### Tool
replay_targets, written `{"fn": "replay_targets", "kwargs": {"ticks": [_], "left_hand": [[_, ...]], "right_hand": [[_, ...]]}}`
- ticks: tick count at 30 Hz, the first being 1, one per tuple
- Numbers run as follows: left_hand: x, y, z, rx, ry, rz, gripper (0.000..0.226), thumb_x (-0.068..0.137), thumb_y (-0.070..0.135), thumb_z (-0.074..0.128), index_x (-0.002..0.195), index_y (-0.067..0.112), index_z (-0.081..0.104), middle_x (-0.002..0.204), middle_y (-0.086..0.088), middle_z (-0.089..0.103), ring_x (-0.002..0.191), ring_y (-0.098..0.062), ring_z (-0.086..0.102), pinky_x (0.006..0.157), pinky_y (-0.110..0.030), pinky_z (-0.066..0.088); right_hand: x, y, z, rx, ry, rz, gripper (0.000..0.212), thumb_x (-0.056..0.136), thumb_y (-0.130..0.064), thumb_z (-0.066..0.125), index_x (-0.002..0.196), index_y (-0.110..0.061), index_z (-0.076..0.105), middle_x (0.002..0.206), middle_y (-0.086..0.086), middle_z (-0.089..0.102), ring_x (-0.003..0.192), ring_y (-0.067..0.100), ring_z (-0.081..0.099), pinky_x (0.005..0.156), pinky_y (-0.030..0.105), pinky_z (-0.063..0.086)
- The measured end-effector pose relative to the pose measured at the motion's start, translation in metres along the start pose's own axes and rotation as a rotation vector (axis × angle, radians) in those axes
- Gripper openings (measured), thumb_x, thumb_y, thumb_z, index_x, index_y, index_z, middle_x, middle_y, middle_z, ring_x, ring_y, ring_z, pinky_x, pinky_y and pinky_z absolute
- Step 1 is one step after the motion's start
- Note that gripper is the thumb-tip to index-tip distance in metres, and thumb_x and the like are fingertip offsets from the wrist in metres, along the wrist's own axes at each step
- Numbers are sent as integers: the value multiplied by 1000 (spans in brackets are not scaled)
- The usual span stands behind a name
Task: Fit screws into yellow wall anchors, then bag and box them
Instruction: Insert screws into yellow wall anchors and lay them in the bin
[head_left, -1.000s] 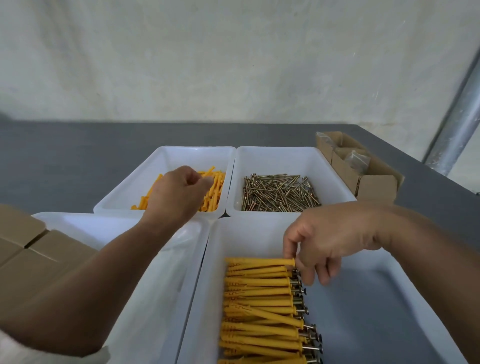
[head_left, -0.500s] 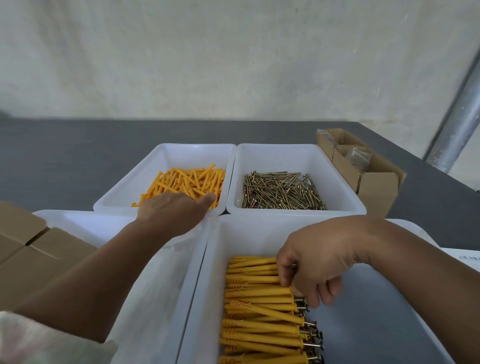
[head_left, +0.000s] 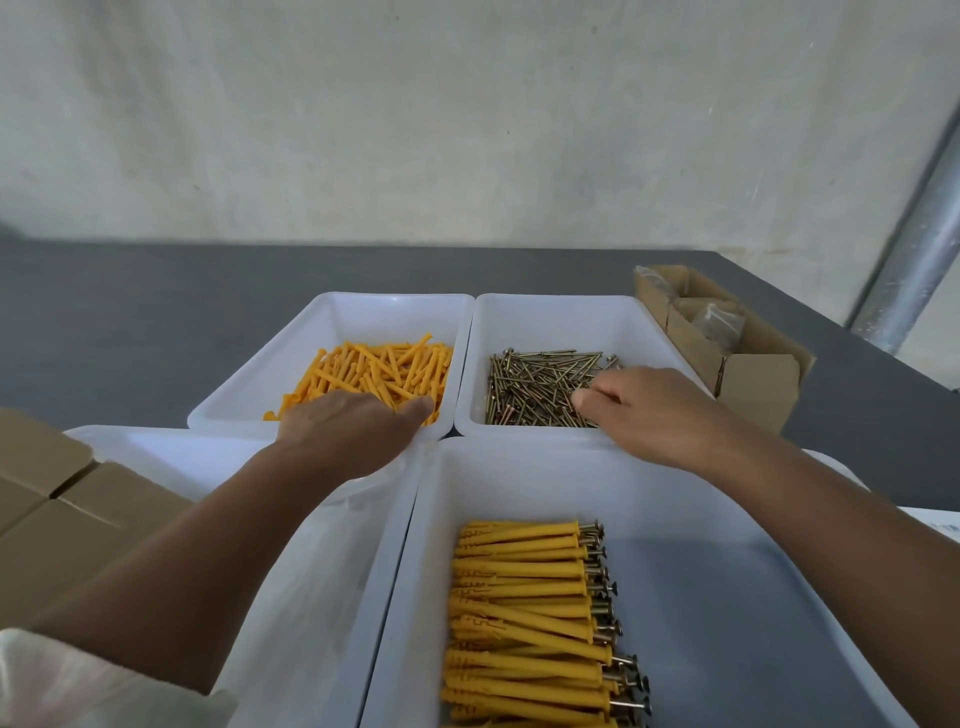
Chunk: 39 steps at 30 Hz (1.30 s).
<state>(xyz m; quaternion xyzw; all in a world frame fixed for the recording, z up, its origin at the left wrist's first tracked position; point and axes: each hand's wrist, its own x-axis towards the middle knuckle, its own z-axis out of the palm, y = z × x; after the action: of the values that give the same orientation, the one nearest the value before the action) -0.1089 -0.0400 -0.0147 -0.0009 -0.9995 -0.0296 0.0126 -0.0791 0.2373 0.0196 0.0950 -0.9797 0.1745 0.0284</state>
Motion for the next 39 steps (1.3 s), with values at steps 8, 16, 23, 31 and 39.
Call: {"fn": "replay_targets", "kwargs": {"ticks": [8, 16, 23, 31, 39], "left_hand": [[1, 0, 1, -10, 36, 13, 74, 91, 72, 18, 70, 15, 60, 78, -2, 61, 77, -16, 55, 63, -31, 34], [-2, 1, 0, -32, 80, 39, 62, 95, 62, 24, 68, 16, 55, 78, -4, 63, 80, -21, 60, 58, -27, 35], [-6, 3, -6, -88, 17, 22, 62, 96, 62, 25, 63, 16, 49, 69, -2, 57, 72, -19, 56, 62, -29, 38], [-14, 1, -24, -250, -52, 47, 33, 99, 26, 36, 69, 16, 43, 76, -2, 48, 77, -19, 44, 76, -39, 42], [-14, 5, -35, -418, -121, 31, 23, 96, 14, 47, 103, 21, 68, 104, 2, 57, 97, -15, 49, 88, -32, 42]], "right_hand": [[19, 2, 11, -89, -353, 194, 75, 95, -69, 12, 144, -24, 46, 154, 6, 39, 140, 27, 36, 111, 43, 29], [30, -1, 8, 81, -486, 223, 52, 101, -56, 27, 137, -28, 53, 152, 1, 40, 137, 22, 37, 106, 37, 26], [31, 0, 11, 109, -464, 207, 40, 100, -50, 33, 109, -28, 65, 120, -3, 56, 102, 14, 48, 90, 33, 32], [36, 11, 20, 11, -266, 257, 58, 84, -66, 43, 105, -17, 66, 103, 0, 62, 92, 17, 55, 76, 33, 42], [29, 16, 16, 200, -25, 201, 17, 85, -31, 62, 90, -25, 77, 98, -7, 72, 85, 13, 61, 66, 24, 47]]}}
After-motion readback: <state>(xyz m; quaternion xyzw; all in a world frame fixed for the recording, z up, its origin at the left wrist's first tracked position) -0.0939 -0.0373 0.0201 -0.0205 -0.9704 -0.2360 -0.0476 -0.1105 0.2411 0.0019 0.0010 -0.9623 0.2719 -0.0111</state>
